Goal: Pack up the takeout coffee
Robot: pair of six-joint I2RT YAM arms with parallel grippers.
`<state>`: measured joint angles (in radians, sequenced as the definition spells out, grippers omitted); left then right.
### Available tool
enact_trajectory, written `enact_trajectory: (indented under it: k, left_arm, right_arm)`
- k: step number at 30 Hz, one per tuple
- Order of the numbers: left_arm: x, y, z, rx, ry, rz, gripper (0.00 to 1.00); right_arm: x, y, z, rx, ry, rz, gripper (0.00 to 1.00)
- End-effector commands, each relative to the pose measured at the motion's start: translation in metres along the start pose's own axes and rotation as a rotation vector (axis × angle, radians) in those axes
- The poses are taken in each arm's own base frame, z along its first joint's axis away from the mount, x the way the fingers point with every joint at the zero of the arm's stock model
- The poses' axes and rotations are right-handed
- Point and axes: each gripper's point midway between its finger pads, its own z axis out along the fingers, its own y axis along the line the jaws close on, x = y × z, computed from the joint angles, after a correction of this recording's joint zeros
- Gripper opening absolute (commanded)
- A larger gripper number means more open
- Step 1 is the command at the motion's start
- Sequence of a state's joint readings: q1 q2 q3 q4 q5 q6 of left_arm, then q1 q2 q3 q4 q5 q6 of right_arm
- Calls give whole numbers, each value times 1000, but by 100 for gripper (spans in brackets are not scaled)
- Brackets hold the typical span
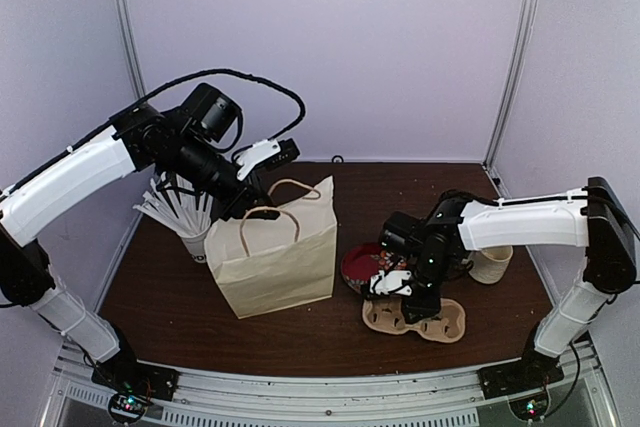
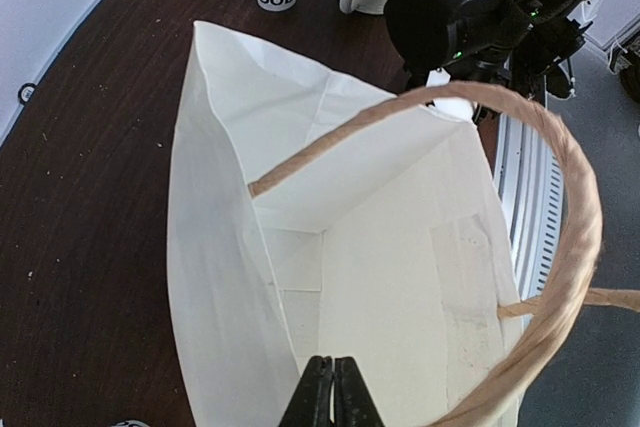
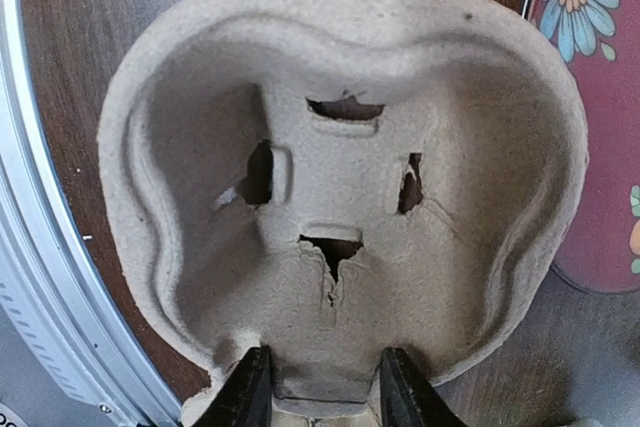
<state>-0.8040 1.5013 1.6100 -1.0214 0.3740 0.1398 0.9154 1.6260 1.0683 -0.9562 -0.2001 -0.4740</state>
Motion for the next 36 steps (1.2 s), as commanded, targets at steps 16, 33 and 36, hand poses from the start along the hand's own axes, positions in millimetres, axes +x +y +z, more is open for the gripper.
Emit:
enact_trajectory:
  k: [16, 33, 36]
  left_arm:
    - [-11, 32, -27, -218, -38, -14, 47]
    - [-24, 61, -44, -305, -40, -33, 39]
    - [-28, 60, -41, -273, -39, -26, 18]
  right_arm:
    - [-56, -21, -170, 111, -408, -34, 29]
    - [-131, -41, -322, 216, -822, -125, 29]
    - [-149, -34, -357, 194, -943, -164, 29]
